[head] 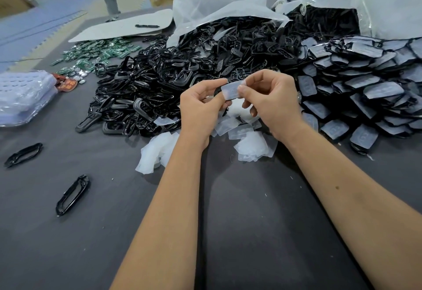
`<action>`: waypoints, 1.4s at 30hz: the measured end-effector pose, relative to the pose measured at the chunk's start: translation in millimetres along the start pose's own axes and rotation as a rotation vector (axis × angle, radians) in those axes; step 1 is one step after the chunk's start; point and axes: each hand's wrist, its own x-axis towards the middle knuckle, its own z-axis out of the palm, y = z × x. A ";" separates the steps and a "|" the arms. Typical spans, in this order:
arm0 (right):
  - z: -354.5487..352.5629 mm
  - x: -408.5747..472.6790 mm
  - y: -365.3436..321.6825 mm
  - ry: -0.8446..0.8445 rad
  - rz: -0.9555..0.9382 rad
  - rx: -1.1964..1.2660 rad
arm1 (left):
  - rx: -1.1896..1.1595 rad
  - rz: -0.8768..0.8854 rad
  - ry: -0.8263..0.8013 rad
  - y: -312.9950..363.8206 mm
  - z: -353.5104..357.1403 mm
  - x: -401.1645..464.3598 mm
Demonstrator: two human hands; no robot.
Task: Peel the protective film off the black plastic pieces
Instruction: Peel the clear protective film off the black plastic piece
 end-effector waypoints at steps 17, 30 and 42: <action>-0.2 -0.1 -1.3 0.185 -0.060 -0.158 | -0.119 -0.034 -0.078 0.0 3.8 -0.1; 4.2 -2.5 -4.1 0.222 -0.047 -0.241 | -0.025 0.019 -0.045 -2.7 6.5 -1.2; -2.2 1.9 -4.6 0.083 0.234 0.213 | -0.106 -0.010 -0.065 3.0 2.6 -3.5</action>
